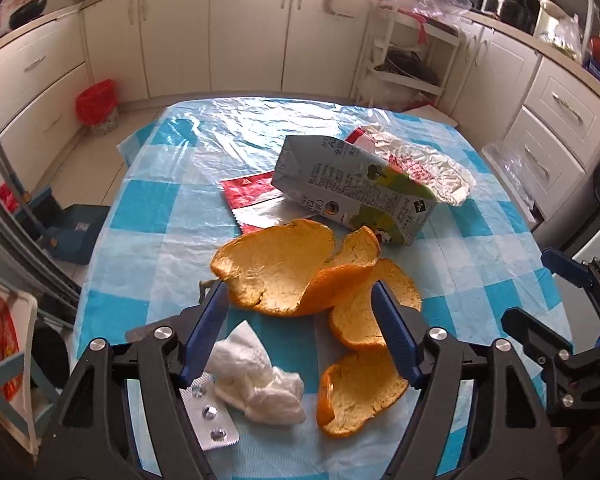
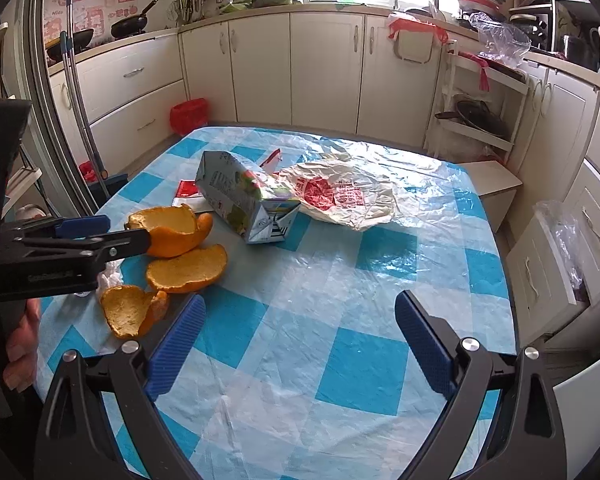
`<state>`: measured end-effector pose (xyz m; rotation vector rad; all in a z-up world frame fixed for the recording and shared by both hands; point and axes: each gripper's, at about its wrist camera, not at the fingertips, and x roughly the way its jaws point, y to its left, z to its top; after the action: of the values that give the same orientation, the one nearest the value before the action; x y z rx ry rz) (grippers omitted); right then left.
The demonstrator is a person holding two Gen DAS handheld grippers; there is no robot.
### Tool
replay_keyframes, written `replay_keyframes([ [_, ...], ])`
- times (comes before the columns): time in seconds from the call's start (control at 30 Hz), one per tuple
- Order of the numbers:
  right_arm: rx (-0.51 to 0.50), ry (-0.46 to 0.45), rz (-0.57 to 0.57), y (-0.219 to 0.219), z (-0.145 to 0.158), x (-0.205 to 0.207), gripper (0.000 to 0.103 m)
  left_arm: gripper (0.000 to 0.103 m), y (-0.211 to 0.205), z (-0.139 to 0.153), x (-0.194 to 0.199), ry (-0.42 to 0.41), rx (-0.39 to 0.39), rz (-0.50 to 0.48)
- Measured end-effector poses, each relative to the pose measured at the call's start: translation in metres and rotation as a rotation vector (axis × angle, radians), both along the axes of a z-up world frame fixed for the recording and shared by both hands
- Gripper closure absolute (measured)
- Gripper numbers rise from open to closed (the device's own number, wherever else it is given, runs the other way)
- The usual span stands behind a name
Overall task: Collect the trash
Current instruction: 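Grasp an orange peel with the right gripper while the left gripper grasps another peel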
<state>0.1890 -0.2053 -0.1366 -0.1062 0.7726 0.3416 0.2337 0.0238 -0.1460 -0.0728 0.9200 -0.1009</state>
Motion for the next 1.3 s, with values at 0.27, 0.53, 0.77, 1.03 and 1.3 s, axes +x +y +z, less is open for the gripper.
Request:
replay_keyframes([
  [0.27, 0.115, 0.097, 0.011, -0.006, -0.009, 0.012, 0.011, 0.09, -0.02, -0.01, 0.017, 0.035, 0.069, -0.163],
  [0.53, 0.314, 0.258, 0.041, -0.002, -0.027, 0.026, 0.027, 0.099, 0.003, 0.014, 0.019, -0.037, 0.02, -0.092],
  [0.77, 0.422, 0.364, 0.078, 0.019, -0.037, 0.04, 0.049, 0.099, 0.043, 0.044, 0.005, -0.11, -0.112, -0.006],
  [1.03, 0.457, 0.394, 0.092, 0.042, -0.043, 0.049, 0.068, 0.099, 0.051, 0.066, -0.019, -0.159, -0.198, -0.005],
  [1.3, 0.451, 0.294, 0.099, 0.036, -0.027, 0.042, 0.098, 0.099, 0.039, 0.069, -0.043, -0.164, -0.215, -0.008],
])
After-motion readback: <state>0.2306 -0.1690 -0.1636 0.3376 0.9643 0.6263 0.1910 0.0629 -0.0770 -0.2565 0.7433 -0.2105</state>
